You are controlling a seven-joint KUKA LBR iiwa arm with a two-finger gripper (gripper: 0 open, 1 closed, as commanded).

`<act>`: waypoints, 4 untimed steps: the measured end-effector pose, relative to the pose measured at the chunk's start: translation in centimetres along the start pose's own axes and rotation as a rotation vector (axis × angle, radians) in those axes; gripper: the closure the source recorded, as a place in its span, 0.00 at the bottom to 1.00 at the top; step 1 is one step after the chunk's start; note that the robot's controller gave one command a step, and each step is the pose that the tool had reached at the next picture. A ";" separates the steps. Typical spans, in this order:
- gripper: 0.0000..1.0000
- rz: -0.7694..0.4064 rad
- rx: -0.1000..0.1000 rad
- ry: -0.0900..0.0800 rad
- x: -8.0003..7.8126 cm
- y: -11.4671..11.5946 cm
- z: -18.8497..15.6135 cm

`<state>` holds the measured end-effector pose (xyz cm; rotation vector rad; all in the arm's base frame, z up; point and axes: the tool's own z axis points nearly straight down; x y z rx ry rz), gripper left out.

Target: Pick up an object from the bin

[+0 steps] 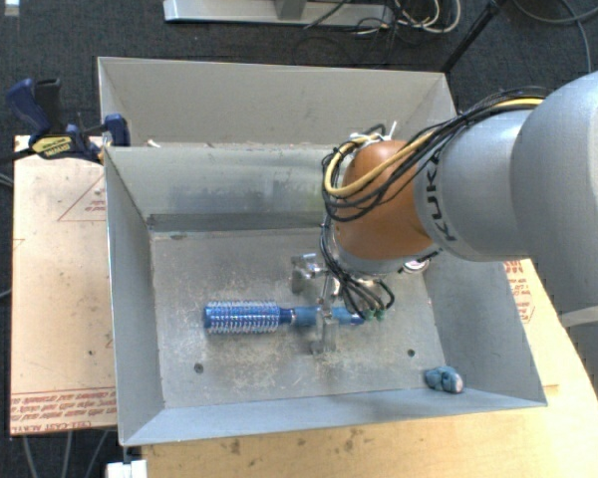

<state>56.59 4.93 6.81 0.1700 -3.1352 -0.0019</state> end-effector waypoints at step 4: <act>1.00 0.000 0.001 -0.011 -0.4 0.1 -12.4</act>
Offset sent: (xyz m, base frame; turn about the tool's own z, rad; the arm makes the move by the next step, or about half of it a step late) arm 0.0000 0.0000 0.0000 0.0000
